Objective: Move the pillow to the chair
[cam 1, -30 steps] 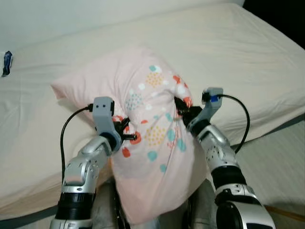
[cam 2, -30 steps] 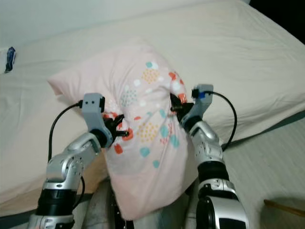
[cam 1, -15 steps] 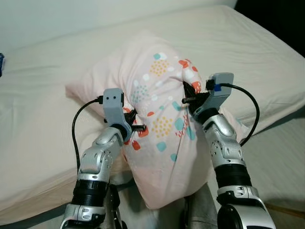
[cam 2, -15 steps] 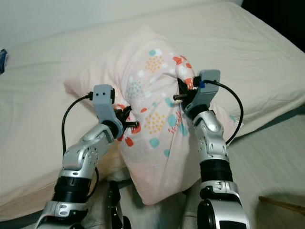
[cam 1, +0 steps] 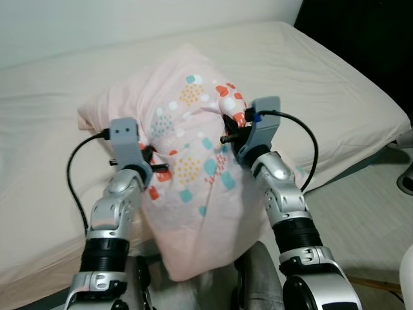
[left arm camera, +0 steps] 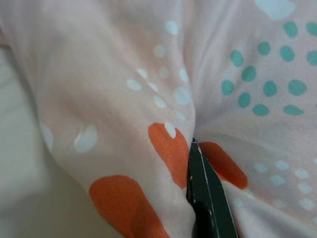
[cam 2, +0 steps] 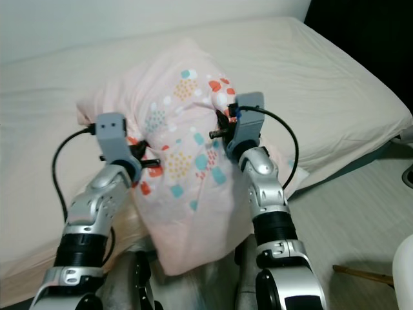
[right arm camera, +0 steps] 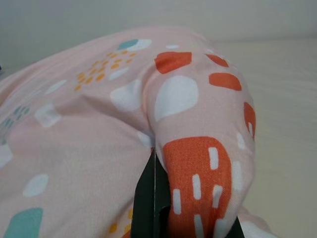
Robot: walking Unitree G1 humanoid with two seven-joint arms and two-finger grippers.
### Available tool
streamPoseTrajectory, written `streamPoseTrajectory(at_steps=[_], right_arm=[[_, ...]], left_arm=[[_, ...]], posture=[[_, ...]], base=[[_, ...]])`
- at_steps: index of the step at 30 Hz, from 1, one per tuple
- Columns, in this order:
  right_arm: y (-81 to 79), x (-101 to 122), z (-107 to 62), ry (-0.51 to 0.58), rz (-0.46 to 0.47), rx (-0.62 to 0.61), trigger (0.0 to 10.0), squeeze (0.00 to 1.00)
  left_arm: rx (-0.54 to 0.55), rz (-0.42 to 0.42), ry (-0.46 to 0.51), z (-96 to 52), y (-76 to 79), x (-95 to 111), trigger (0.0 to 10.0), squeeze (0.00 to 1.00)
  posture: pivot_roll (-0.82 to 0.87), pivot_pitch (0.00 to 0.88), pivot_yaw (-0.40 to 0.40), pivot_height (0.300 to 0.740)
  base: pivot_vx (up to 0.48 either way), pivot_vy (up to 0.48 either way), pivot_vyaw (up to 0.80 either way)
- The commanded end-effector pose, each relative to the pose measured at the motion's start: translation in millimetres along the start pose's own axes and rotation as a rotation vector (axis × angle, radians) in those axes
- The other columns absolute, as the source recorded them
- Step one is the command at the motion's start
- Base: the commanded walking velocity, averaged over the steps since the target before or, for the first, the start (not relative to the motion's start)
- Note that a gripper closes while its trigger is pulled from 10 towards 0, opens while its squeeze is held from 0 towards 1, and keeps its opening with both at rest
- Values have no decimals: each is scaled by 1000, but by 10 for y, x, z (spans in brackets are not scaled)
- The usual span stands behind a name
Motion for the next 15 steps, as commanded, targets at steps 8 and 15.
streamPoseTrajectory(at_steps=[8,15], right_arm=[[68,-53,-127,16,11,-26,10000,0],[58,-137,-187,-17,-8,-19,10000,0]], left_arm=[[-95,95,30,-44,261,-4,10000,0],[-95,136,52,-11,265,33,10000,0]], posture=[[-36,139,-18,574],[-31,144,-25,584]], base=[[0,0,0],[0,0,0]])
Point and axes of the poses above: a point about 5 cm out from each wrist's last joint towards the gripper, its own z axis pointing out of the wrist towards the gripper, its own x axis along the axis of the wrist's last joint, y = z × x, the point moved 5 cm from there along z, pointing out of the wrist towards the gripper, and after that the axes turned 6 degrees about -z, right-handed, at the moved point
